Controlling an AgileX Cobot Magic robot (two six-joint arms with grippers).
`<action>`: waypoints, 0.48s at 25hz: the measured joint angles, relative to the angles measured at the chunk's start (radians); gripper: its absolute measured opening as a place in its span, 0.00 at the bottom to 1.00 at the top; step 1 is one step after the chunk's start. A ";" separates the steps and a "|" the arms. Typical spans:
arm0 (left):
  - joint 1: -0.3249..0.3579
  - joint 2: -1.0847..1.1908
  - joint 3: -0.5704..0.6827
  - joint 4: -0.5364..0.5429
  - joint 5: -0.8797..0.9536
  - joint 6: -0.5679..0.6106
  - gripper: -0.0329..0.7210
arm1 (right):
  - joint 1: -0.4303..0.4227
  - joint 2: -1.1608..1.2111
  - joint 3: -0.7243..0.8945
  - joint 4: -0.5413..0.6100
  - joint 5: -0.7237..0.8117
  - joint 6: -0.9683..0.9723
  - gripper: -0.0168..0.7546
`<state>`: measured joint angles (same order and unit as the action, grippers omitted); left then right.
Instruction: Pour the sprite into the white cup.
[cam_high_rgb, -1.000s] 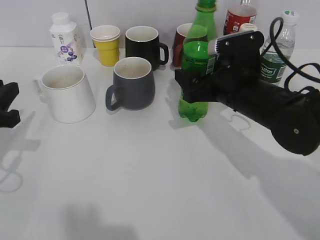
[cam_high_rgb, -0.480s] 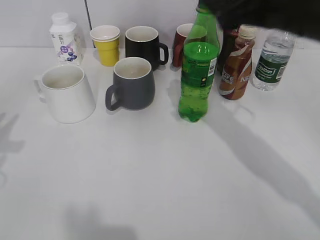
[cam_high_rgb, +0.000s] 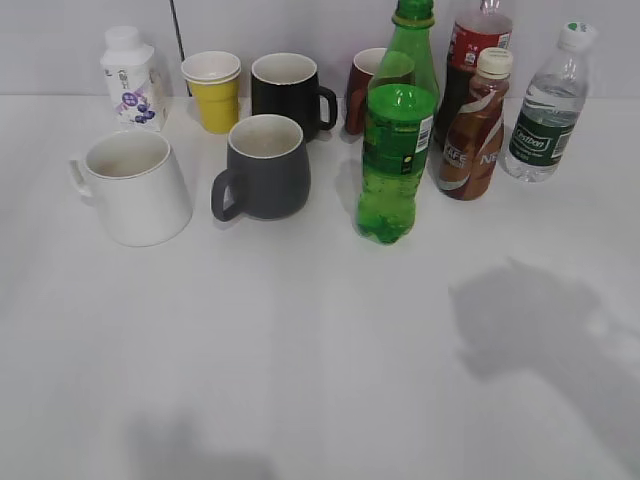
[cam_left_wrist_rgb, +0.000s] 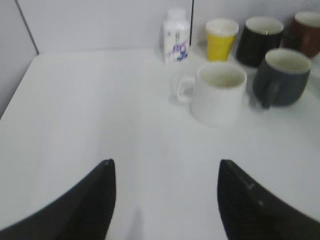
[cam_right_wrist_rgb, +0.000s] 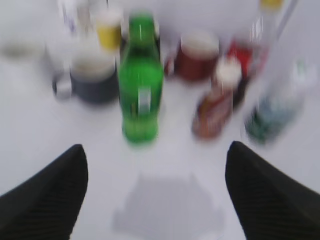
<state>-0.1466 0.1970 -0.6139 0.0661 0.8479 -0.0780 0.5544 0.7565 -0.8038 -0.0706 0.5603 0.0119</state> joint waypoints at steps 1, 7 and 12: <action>0.000 -0.049 0.000 0.003 0.067 0.000 0.70 | 0.000 -0.042 0.010 0.002 0.070 0.000 0.85; 0.000 -0.204 0.010 0.044 0.327 0.000 0.70 | 0.000 -0.346 0.136 0.062 0.491 0.000 0.84; 0.000 -0.205 0.053 0.058 0.326 -0.001 0.68 | 0.003 -0.626 0.249 0.059 0.569 0.000 0.81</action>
<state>-0.1466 -0.0081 -0.5610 0.1244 1.1736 -0.0789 0.5571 0.1306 -0.5549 -0.0118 1.1294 0.0119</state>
